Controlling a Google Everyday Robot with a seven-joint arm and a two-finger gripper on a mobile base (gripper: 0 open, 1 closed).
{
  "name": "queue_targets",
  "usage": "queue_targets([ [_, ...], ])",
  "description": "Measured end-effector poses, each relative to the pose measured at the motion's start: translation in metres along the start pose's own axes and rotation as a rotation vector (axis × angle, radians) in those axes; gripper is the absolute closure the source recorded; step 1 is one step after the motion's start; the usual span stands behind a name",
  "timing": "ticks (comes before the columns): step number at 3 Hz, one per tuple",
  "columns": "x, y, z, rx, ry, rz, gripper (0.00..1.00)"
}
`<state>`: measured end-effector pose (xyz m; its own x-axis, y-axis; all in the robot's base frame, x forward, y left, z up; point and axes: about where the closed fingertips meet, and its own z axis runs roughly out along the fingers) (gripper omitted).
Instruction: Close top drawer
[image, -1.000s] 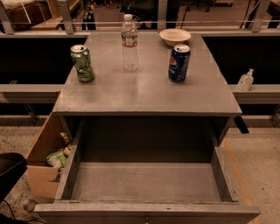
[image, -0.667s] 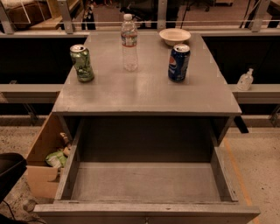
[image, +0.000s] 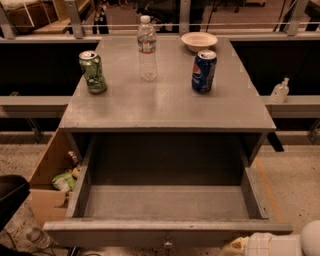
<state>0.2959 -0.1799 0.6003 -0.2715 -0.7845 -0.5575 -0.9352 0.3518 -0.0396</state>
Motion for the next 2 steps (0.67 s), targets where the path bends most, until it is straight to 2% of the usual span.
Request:
queue_targets([
  [1,-0.0188,-0.0218,0.0125,-0.012,-0.024,-0.030,1.00],
  [2,-0.0265,-0.0303,0.0170,-0.017,-0.032,-0.040,1.00],
])
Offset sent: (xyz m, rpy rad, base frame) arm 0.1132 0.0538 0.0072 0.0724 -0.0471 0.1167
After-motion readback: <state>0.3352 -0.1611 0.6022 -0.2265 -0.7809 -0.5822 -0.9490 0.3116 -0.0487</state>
